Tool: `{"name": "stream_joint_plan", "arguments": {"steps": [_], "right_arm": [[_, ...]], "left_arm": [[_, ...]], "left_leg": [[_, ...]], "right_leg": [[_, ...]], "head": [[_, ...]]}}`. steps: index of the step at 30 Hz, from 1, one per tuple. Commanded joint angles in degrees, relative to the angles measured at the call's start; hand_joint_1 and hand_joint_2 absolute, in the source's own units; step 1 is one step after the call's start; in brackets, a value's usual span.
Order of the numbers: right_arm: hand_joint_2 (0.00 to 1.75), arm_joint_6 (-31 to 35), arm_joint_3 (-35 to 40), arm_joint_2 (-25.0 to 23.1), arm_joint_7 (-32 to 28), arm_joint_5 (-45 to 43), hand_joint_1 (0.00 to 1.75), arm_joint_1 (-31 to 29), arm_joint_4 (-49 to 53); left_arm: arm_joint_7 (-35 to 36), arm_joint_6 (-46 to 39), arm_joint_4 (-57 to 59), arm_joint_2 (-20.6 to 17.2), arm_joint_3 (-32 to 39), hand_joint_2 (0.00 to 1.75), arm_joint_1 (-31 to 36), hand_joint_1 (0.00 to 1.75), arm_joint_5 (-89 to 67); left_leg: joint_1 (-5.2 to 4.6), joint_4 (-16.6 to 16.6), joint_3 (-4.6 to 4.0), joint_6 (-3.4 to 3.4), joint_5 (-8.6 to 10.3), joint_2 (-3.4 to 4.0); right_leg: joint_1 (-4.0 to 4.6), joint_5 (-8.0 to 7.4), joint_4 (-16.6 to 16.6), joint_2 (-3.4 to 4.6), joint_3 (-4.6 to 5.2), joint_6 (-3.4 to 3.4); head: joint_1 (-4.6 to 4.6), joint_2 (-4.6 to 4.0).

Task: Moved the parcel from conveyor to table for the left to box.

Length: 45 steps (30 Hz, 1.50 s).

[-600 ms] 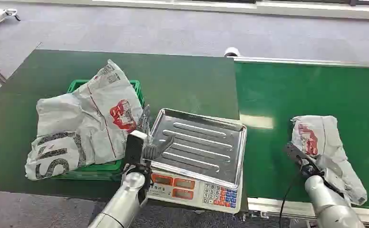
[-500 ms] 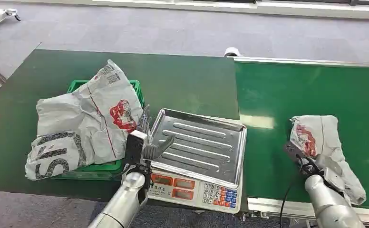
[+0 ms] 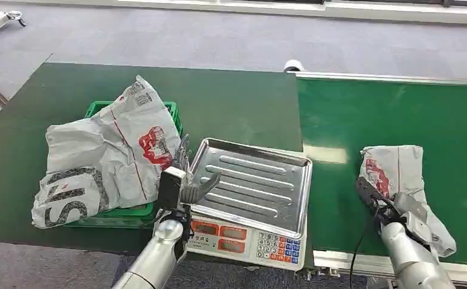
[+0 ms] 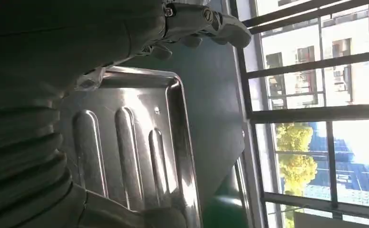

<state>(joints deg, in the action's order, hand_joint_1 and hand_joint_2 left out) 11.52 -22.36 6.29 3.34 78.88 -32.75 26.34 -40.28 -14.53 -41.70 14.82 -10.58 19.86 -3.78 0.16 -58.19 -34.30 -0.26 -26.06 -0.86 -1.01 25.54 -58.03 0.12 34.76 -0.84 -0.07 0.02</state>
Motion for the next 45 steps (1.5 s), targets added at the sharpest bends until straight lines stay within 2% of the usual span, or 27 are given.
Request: {"name": "stream_joint_plan", "arguments": {"steps": [1,7,8,11,13,16,18,19,22,23,25,27,30,31,35,41,45], "right_arm": [[1.75,12.7,3.2,-5.0,-12.6,-9.8,1.75,1.7,13.6],[1.75,12.7,3.2,-5.0,-12.6,-9.8,1.75,1.7,13.6],[1.75,15.5,2.8,-5.6,-16.6,-13.1,1.75,2.9,16.5],[1.75,26.1,4.5,-6.2,-22.0,-16.7,1.75,6.9,26.3],[1.75,28.1,5.8,-6.7,-23.8,-19.4,1.75,9.9,32.8],[1.75,28.5,8.1,-9.5,-28.9,-24.5,1.75,16.3,48.0],[1.75,23.1,13.0,-9.4,-31.7,-29.8,1.75,18.9,53.1],[1.75,22.6,15.4,-9.3,-33.0,-28.8,1.75,19.7,54.5],[1.75,22.1,18.0,-10.2,-31.9,-26.6,1.75,20.2,55.4],[1.75,19.6,20.1,-9.6,-33.8,-30.0,1.75,20.4,56.1],[1.75,17.9,24.0,-9.5,-35.8,-30.3,1.75,21.1,57.3],[1.75,12.8,29.2,-9.2,-37.7,-33.1,1.75,21.9,58.6],[1.75,0.3,37.4,-7.1,-39.4,-37.7,1.75,21.9,56.4],[1.75,-0.8,38.9,-6.4,-40.4,-37.1,1.75,21.9,56.0],[1.75,-1.3,39.4,-6.1,-41.0,-37.2,1.75,22.2,55.3],[1.75,-14.1,42.0,-5.0,-40.4,-43.0,1.75,20.7,49.9],[1.75,-17.1,43.4,-3.9,-39.4,-43.0,1.75,21.1,48.6]], "left_arm": [[0.3,0.2,-1.2,-1.5,2.6,1.75,-0.3,0.0,-0.3],[0.3,0.2,-1.2,-1.5,2.6,1.75,-0.3,0.0,-0.3],[0.3,0.3,-1.2,-1.4,2.5,1.75,-0.3,0.0,-0.4],[0.3,0.4,-0.4,-0.8,2.1,1.75,0.5,0.0,-0.7],[0.3,0.4,0.1,-0.6,1.7,1.75,0.9,0.0,-0.8],[0.3,1.0,1.4,-0.2,1.0,1.75,1.9,0.0,-1.1],[0.3,1.2,1.5,-0.5,0.5,1.75,2.4,0.0,-0.8],[0.3,1.3,1.5,-0.7,0.3,1.75,2.6,0.0,-0.7],[0.3,1.3,1.6,-0.9,0.3,1.75,2.9,0.0,-0.4],[0.3,1.4,1.5,-1.1,0.1,1.75,3.0,0.0,-0.4],[0.3,1.2,1.1,-1.2,0.1,1.75,3.0,0.0,-0.1],[0.3,1.2,0.6,-1.4,0.0,1.75,2.8,0.0,0.2],[0.3,1.2,0.0,-1.9,-0.3,1.75,2.4,0.0,0.6],[0.3,1.5,0.1,-1.9,-0.5,1.75,2.4,0.0,0.6],[0.3,1.4,0.1,-1.8,-0.6,1.75,2.4,0.0,0.6],[0.3,1.7,0.6,-1.8,-1.5,1.75,2.7,0.0,0.9],[0.3,1.8,1.3,-1.8,-1.8,1.75,3.1,0.0,1.0]], "left_leg": [[-0.01,0.0,0.04,-0.03,-0.02,0.24],[0.02,0.0,0.07,-0.02,-0.03,0.15],[0.03,0.1,0.13,-0.03,-0.03,0.26],[0.02,0.1,0.08,-0.04,-0.02,0.18],[-0.03,0.0,-0.02,-0.03,0.0,0.03],[0.02,0.0,-0.02,-0.03,-0.02,0.0],[0.01,0.0,0.0,-0.05,-0.04,0.03],[0.0,0.0,-0.04,-0.05,-0.03,0.0],[0.0,0.0,-0.05,-0.08,-0.06,0.13],[0.04,0.1,0.01,-0.1,-0.08,0.18],[0.04,0.0,-0.03,-0.09,-0.07,0.15],[0.02,0.1,-0.01,-0.09,-0.07,0.24],[0.04,0.1,-0.01,-0.08,-0.08,0.28],[0.05,0.1,-0.01,-0.09,-0.07,0.28],[0.08,0.1,0.08,-0.1,-0.05,0.24],[0.06,0.1,0.11,-0.06,-0.06,0.31],[0.05,0.1,0.03,-0.08,-0.04,0.18]], "right_leg": [[0.0,-0.03,0.0,0.19,0.06,0.05],[0.03,-0.01,0.0,0.11,0.01,0.05],[0.05,-0.04,0.1,0.19,-0.03,0.07],[0.03,-0.02,0.1,0.11,-0.01,0.08],[-0.02,0.01,0.0,-0.01,0.07,0.05],[0.02,0.02,0.0,-0.01,0.07,0.06],[0.02,0.03,0.0,0.01,0.07,0.08],[0.01,0.04,0.0,-0.01,0.11,0.08],[0.01,0.04,0.0,0.13,0.17,0.11],[0.06,0.03,0.0,0.16,0.12,0.14],[0.06,0.04,0.0,0.15,0.18,0.11],[0.03,0.04,0.0,0.2,0.19,0.11],[0.05,0.02,0.0,0.23,0.14,0.1],[0.05,0.02,0.0,0.27,0.16,0.1],[0.09,0.05,0.1,0.16,0.06,0.14],[0.08,0.0,0.2,0.24,0.02,0.1],[0.05,0.04,0.1,0.11,0.09,0.11]], "head": [[0.0,0.0],[0.0,0.0],[0.0,0.0],[0.0,0.0],[0.0,0.0],[0.0,0.0],[0.0,0.0],[0.0,0.0],[-0.02,0.0],[0.0,0.0],[0.0,0.0],[-0.02,0.0],[-0.02,0.0],[0.02,0.0],[-0.02,0.0],[0.0,0.0],[0.0,0.0]]}}
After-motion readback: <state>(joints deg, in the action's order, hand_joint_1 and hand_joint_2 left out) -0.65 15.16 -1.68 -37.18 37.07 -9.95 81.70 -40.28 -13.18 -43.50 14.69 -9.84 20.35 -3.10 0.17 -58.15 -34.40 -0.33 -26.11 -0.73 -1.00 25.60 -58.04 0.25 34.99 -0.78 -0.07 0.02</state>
